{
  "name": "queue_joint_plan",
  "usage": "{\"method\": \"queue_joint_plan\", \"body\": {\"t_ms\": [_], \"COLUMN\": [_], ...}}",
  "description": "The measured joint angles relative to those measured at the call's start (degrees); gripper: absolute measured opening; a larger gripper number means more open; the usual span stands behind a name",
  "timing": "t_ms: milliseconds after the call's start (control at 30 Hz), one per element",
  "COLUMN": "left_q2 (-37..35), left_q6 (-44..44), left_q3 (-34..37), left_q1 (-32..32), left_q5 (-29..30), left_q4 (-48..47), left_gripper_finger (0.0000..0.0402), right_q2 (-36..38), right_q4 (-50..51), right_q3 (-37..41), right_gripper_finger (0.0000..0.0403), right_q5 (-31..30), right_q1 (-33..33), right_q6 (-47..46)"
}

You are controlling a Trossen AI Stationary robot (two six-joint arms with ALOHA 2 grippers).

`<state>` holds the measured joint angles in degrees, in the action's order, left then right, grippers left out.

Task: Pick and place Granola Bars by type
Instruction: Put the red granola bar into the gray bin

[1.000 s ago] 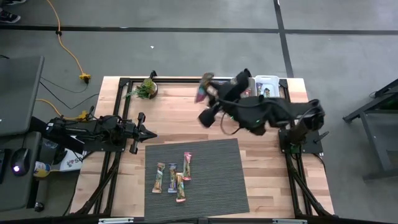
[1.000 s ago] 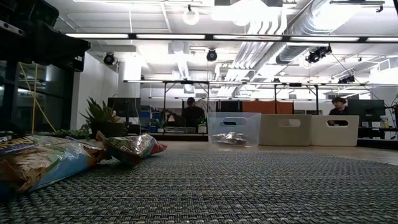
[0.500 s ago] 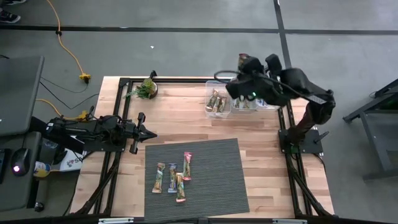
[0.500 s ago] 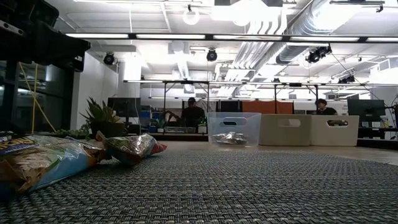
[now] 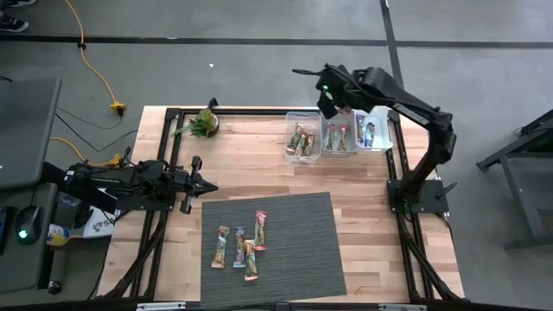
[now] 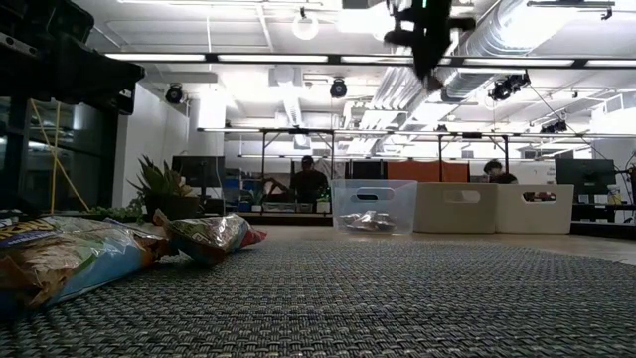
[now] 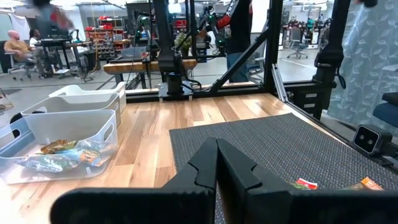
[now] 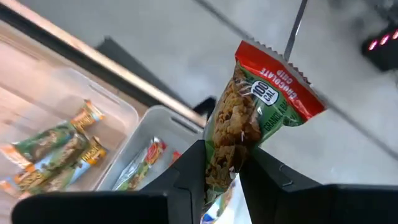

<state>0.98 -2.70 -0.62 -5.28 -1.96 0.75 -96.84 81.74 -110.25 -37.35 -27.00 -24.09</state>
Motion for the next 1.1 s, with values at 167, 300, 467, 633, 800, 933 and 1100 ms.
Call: {"method": "queue_joint_plan", "body": {"t_ms": [167, 300, 467, 633, 800, 933, 1100], "left_q2": [0.0, 0.0, 0.0, 0.0, 0.0, 0.0, 0.0], "left_q6": [0.0, 0.0, 0.0, 0.0, 0.0, 0.0, 0.0], "left_q3": [0.0, 0.0, 0.0, 0.0, 0.0, 0.0, 0.0], "left_q1": [0.0, 0.0, 0.0, 0.0, 0.0, 0.0, 0.0], "left_q5": [0.0, 0.0, 0.0, 0.0, 0.0, 0.0, 0.0], "left_q4": [0.0, 0.0, 0.0, 0.0, 0.0, 0.0, 0.0], "left_gripper_finger": [0.0001, 0.0001, 0.0001, 0.0001, 0.0001, 0.0001, 0.0001], "right_q2": [0.0, 0.0, 0.0, 0.0, 0.0, 0.0, 0.0], "right_q4": [-10.7, -19.8, -27.6, -33.7, -40.2, -43.5, -46.8], "right_q3": [13.5, 23.7, 33.6, 40.6, 45.0, 47.7, 50.8], "right_gripper_finger": [0.0078, 0.0078, 0.0078, 0.0078, 0.0078, 0.0078, 0.0078], "right_q5": [6.3, 12.0, 17.3, 19.1, 21.0, 21.6, 23.7], "right_q1": [-5.5, -8.4, -10.2, -10.7, -11.3, -11.3, -11.3], "right_q6": [-0.6, -0.5, -1.4, -1.3, 0.0, -0.1, -1.5]}}
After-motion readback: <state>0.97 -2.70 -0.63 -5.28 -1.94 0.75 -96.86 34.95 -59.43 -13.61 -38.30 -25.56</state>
